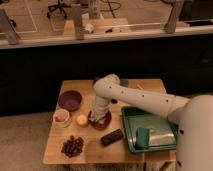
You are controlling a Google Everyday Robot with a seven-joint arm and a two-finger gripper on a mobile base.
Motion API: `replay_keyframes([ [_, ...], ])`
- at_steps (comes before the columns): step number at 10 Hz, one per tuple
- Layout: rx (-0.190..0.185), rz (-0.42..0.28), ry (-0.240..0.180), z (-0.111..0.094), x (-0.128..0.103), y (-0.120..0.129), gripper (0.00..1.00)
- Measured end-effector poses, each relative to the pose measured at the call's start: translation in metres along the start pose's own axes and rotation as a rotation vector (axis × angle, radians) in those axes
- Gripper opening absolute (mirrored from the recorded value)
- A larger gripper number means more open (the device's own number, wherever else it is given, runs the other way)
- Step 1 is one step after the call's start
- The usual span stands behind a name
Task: Wipe red bowl with towel
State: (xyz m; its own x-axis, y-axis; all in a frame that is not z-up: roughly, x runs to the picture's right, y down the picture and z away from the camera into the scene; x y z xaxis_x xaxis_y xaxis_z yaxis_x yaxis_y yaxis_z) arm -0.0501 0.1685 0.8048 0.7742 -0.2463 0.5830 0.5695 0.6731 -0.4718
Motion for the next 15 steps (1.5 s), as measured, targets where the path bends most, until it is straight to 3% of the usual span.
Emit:
replay_keyframes([
  [6, -0.030, -0.007, 0.005, -0.009, 0.018, 0.025, 0.00],
  [12, 0.008, 0.022, 0.031, -0.015, 0.032, -0.011, 0.00],
  [15, 0.017, 0.012, 0.025, -0.011, 0.021, -0.024, 0.00],
])
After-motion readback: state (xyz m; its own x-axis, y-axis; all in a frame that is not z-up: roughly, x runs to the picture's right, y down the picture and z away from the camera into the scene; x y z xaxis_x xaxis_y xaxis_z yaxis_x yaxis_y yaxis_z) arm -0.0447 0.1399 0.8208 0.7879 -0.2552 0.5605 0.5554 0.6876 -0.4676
